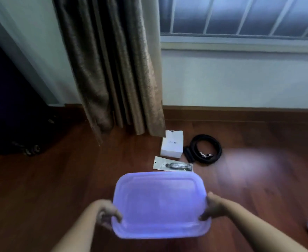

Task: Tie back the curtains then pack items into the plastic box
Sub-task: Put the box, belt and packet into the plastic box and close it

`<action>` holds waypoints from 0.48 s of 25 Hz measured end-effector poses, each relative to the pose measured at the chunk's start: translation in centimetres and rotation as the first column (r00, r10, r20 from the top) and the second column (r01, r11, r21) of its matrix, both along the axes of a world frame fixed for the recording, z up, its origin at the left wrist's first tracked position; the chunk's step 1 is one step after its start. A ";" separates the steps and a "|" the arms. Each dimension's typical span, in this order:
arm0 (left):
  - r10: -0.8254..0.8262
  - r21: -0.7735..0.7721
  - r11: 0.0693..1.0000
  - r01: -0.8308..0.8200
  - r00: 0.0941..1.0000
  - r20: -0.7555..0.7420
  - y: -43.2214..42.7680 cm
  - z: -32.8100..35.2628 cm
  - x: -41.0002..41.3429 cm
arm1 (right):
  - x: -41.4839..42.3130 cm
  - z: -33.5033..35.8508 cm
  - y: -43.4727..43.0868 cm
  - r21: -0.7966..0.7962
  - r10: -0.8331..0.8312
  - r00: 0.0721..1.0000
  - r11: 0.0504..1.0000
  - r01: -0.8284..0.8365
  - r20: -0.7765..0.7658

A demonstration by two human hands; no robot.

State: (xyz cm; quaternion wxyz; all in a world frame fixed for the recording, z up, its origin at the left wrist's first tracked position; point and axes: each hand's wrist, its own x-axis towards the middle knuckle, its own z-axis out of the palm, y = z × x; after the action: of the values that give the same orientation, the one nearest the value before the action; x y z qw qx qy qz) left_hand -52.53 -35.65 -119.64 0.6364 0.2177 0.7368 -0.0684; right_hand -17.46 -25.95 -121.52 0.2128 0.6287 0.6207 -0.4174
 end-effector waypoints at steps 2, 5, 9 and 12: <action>-0.015 0.070 0.997 0.014 1.000 0.018 2.3 -0.3 4.2 | 5.5 -0.2 0.0 0.053 -0.055 0.998 0.997 0.055 0.000; -0.079 0.151 0.986 0.074 0.996 0.027 4.4 -1.1 9.1 | 11.9 -2.2 -0.7 0.103 -0.178 0.982 0.977 0.184 -0.066; -0.106 0.213 0.972 0.102 0.994 0.008 5.3 -2.3 11.4 | 14.4 -2.4 -1.4 0.115 -0.231 0.952 0.960 0.257 -0.201; -0.083 0.240 0.967 0.082 0.997 -0.008 4.7 -2.5 11.4 | 14.3 -2.4 -1.9 0.138 -0.247 0.918 0.944 0.300 -0.311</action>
State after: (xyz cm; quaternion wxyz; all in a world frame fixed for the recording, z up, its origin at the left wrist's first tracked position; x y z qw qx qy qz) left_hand -41.16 -30.94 -122.18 0.6030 0.3235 0.7292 -0.0050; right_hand -3.16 -27.80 -123.92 0.0004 0.6584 0.5863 -0.4719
